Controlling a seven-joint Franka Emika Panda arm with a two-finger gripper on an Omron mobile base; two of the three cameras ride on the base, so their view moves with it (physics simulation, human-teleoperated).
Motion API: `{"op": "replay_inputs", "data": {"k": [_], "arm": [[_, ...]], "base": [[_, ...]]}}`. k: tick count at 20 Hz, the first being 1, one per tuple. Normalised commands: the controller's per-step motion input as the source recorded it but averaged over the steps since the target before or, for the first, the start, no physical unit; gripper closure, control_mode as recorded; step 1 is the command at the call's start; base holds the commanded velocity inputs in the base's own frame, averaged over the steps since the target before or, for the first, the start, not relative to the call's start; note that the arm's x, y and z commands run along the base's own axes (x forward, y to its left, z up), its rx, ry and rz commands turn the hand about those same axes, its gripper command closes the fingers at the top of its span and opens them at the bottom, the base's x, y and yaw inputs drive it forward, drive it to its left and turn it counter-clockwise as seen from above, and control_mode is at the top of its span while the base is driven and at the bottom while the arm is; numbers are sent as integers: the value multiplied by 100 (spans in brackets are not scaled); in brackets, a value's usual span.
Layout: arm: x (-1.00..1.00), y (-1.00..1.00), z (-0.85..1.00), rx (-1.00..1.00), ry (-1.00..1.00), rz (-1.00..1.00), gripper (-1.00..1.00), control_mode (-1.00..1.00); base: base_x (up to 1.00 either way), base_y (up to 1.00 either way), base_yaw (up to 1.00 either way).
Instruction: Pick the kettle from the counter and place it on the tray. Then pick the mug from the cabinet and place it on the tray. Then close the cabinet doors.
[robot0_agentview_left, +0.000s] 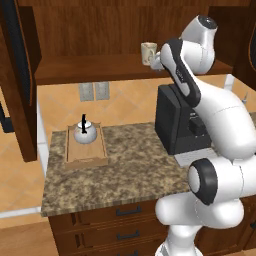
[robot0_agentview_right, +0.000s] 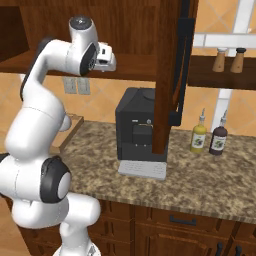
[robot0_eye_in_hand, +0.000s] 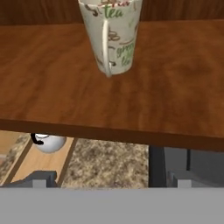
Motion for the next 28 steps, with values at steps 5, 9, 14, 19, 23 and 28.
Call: {"op": "replay_inputs", "data": {"k": [5, 9, 14, 19, 23, 28], "arm": [[63, 7, 9, 0, -3, 0, -100, -100], [81, 10, 14, 0, 0, 0, -100, -100], [42, 0, 8, 0, 0, 0, -100, -100], [16, 0, 0, 0, 0, 0, -100, -100], [22, 0, 0, 0, 0, 0, -100, -100], [29, 10, 0, 0, 0, 0, -100, -100]], "base": [[0, 0, 0], [0, 0, 0], [0, 0, 0], [0, 0, 0], [0, 0, 0], [0, 0, 0]]}}
